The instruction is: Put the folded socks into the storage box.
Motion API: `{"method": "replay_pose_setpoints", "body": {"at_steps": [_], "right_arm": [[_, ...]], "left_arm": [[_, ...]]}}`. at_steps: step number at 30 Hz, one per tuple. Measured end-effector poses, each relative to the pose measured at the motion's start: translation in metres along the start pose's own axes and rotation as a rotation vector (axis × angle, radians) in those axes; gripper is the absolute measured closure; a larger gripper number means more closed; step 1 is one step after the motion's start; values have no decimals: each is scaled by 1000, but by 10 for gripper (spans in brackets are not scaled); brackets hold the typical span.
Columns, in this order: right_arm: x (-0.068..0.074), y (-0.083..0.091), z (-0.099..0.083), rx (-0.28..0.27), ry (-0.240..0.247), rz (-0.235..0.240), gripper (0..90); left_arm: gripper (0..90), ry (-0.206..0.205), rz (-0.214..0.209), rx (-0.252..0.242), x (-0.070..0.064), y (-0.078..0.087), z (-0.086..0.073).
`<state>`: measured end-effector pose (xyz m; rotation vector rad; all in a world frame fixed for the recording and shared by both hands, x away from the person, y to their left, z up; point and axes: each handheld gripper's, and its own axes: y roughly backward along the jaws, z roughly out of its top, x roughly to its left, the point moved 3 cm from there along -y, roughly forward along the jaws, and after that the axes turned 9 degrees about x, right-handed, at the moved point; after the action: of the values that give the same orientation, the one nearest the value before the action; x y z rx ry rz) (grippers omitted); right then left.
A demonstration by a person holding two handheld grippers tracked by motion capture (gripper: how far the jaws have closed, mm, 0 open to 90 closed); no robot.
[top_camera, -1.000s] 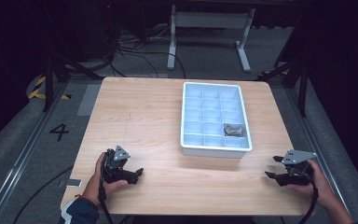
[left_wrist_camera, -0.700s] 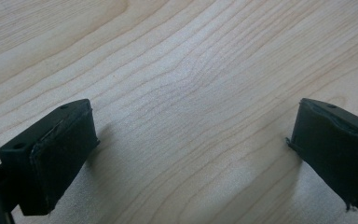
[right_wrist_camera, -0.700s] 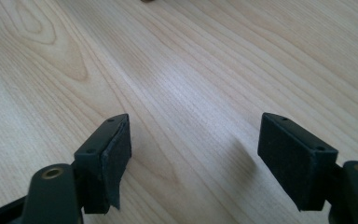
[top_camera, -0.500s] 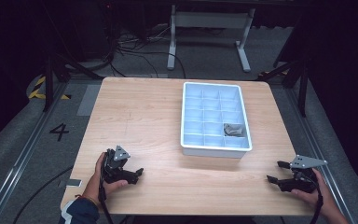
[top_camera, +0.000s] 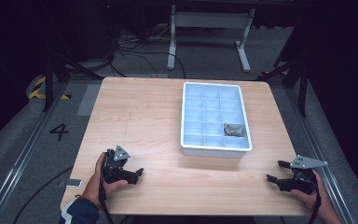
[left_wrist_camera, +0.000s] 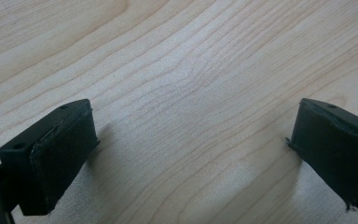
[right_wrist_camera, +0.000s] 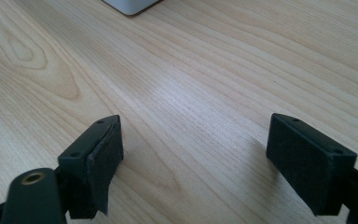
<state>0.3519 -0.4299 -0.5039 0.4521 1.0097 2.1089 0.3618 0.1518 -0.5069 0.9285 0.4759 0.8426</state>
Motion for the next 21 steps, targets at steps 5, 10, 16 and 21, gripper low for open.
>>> {"method": "replay_pose_setpoints", "body": {"at_steps": [5, 10, 16, 21], "right_arm": [[-1, 0, 0, 3, -9, -8, 181], [-1, 0, 0, 3, -10, -9, 180], [0, 0, 0, 2, -11, -9, 180], [0, 0, 0, 3, -10, -9, 177]], "left_arm": [[5, 3, 1, 1, 0, 0, 0], [5, 1, 2, 2, 0, 0, 0], [5, 4, 0, -1, 0, 0, 1], [2, -3, 0, 0, 0, -1, 1]]}}
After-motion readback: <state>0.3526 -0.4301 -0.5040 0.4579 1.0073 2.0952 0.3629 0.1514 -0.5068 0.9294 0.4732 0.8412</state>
